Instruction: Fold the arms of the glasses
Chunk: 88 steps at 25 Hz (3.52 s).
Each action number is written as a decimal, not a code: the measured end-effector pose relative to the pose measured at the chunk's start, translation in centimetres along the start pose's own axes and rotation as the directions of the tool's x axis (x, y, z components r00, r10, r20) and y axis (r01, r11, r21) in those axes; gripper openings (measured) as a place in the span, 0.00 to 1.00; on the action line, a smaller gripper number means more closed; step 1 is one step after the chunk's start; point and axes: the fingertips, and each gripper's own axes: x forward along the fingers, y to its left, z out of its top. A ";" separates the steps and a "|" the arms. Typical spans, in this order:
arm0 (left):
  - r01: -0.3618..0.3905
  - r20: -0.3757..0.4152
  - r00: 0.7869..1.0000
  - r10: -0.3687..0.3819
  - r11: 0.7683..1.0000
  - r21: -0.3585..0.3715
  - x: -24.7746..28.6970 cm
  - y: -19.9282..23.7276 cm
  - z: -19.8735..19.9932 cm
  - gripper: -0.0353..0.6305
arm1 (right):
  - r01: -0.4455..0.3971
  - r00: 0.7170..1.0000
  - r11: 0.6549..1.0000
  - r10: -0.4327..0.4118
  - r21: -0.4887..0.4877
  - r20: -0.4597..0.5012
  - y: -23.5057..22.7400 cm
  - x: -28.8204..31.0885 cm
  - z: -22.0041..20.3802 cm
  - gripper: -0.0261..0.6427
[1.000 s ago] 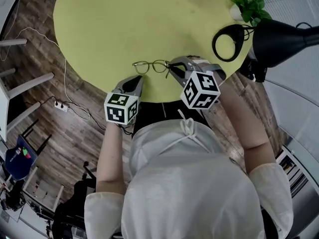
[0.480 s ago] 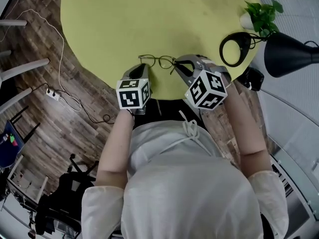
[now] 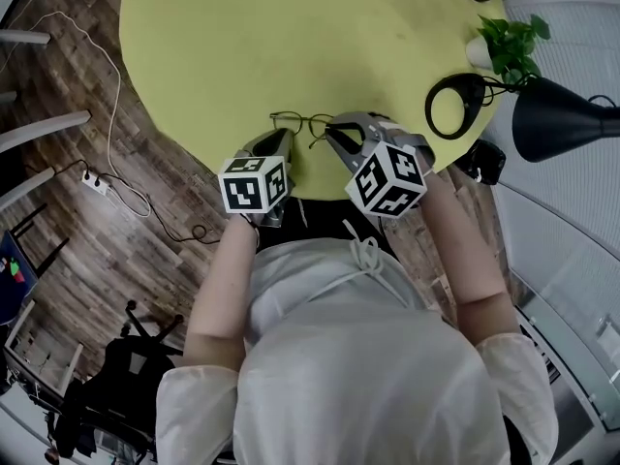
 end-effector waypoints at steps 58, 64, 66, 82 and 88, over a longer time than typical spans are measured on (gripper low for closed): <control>-0.059 0.502 0.844 -0.187 0.899 0.434 -20.7 -14.6 17.7 0.06 | 0.455 0.544 0.470 -0.819 0.757 0.181 -5.6 -22.0 5.2 0.03; -0.048 0.495 0.847 -0.194 0.900 0.434 -20.9 -14.5 17.5 0.06 | 0.487 0.513 0.421 -0.847 0.765 0.139 -5.6 -23.2 4.2 0.03; -0.042 0.492 0.849 -0.194 0.902 0.429 -20.9 -14.4 17.3 0.06 | 0.492 0.514 0.422 -0.847 0.762 0.137 -5.4 -23.2 4.1 0.03; -0.043 0.477 0.859 -0.187 0.901 0.431 -21.1 -13.8 16.4 0.06 | 0.496 0.526 0.401 -0.845 0.770 0.101 -4.0 -22.8 4.3 0.03; -0.053 0.474 0.862 -0.178 0.900 0.433 -21.5 -12.9 15.7 0.06 | 0.495 0.531 0.406 -0.841 0.769 0.102 -3.1 -22.2 4.9 0.03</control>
